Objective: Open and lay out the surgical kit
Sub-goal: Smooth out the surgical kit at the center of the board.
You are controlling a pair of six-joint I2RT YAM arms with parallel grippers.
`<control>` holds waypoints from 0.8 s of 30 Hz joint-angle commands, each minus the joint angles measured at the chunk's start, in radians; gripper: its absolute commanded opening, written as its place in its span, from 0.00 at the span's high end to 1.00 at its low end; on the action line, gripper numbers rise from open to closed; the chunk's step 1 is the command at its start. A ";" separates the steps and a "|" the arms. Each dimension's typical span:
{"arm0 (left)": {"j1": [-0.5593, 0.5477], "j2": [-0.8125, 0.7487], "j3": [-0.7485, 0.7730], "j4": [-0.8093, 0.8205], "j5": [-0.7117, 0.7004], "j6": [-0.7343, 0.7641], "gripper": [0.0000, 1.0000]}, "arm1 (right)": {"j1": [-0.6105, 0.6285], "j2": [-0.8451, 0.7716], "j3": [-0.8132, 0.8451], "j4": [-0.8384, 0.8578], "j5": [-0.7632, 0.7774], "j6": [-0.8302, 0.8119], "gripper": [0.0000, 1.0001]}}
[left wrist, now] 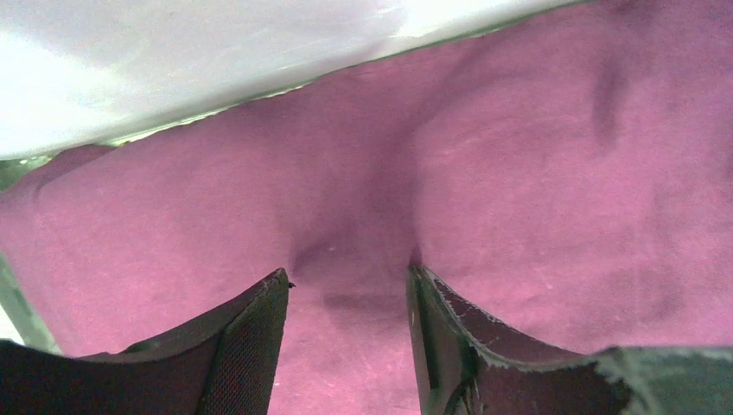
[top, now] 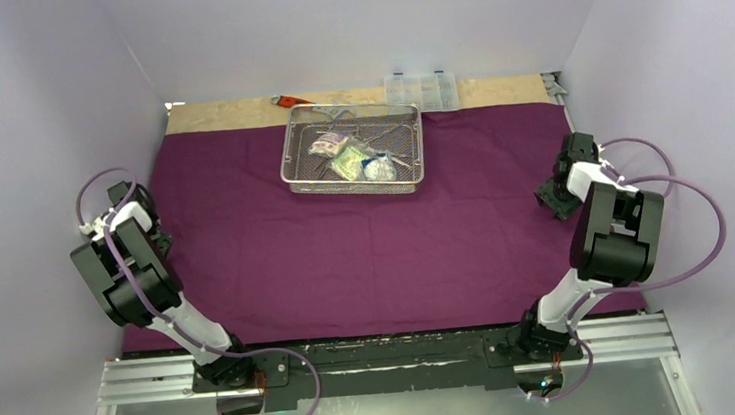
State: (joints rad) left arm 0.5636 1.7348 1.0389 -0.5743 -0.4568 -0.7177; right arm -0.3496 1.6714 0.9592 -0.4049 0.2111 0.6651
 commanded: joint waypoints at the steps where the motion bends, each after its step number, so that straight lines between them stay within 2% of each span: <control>1: 0.008 -0.035 0.023 -0.042 -0.113 -0.067 0.48 | -0.014 0.035 0.024 -0.087 0.125 0.031 0.49; 5: -0.013 -0.080 0.048 -0.033 -0.092 -0.039 0.48 | -0.009 0.011 0.064 -0.072 0.141 0.010 0.48; 9: -0.119 -0.131 0.117 -0.001 -0.056 0.036 0.48 | 0.008 -0.036 0.123 -0.033 0.084 -0.039 0.46; 12: -0.172 -0.158 0.156 0.058 0.035 0.076 0.45 | 0.019 -0.054 0.169 0.035 -0.006 -0.106 0.41; 14: -0.181 -0.152 0.161 0.146 0.154 0.107 0.44 | 0.021 -0.047 0.195 0.103 -0.084 -0.151 0.34; 20: -0.217 0.027 0.306 0.311 0.428 0.137 0.42 | 0.031 0.075 0.315 0.282 -0.263 -0.242 0.17; 24: -0.248 0.190 0.459 0.364 0.511 0.138 0.42 | 0.076 0.184 0.415 0.377 -0.341 -0.310 0.12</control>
State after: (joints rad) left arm 0.3508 1.8000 1.3701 -0.3317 -0.1104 -0.6094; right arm -0.3168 1.7679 1.2766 -0.1730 -0.0025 0.4568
